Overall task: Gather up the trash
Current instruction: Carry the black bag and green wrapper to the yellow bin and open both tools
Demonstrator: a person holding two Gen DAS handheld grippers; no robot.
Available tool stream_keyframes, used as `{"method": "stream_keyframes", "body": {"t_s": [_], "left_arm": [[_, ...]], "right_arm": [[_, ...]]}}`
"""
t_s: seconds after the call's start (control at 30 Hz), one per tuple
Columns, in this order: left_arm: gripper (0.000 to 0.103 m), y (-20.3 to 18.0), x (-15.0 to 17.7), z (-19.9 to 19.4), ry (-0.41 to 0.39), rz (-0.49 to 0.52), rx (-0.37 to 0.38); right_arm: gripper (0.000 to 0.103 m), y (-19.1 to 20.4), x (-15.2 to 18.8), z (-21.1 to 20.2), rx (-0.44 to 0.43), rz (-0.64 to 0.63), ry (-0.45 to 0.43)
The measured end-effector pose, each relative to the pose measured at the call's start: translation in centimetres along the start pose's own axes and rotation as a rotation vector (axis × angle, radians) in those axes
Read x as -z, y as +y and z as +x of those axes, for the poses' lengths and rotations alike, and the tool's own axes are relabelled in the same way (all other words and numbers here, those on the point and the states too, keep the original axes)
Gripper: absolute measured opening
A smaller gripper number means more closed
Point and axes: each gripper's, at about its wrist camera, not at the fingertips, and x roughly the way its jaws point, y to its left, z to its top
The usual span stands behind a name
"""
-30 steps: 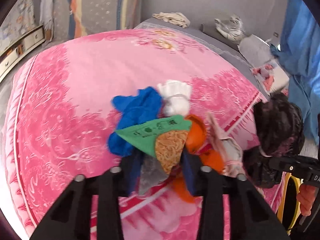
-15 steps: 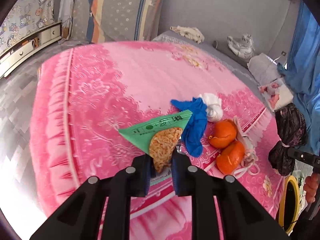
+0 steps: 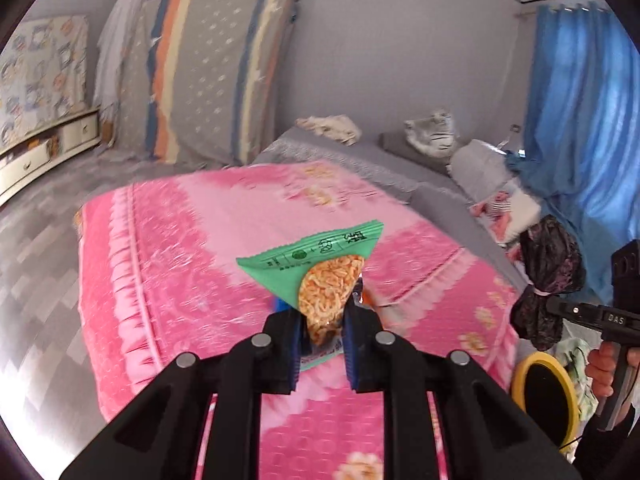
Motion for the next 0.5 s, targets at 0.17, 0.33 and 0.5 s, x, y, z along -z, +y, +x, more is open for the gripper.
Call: {"method": "stream_keyframes", "body": {"t_s": [0.17,0.33,0.5], "left_arm": [[0.016,-4.3,-0.3,-0.7,-0.022,0.054,0.081],[0.016,-8.4,-0.2,-0.3,-0.018,0.105,0.144],[0.016,-13.5,-0.1,0.8,-0.004,0.170,0.231]], "right_arm": [[0.012,-0.7,1.0,-4.5,0.040,0.001,-0.086],[0.013,-2.2,2.3,-8.2,0.098,0.027,-0.154],[0.013,-4.2,4.0,-11.8,0.153,0.081,-0.224]]}}
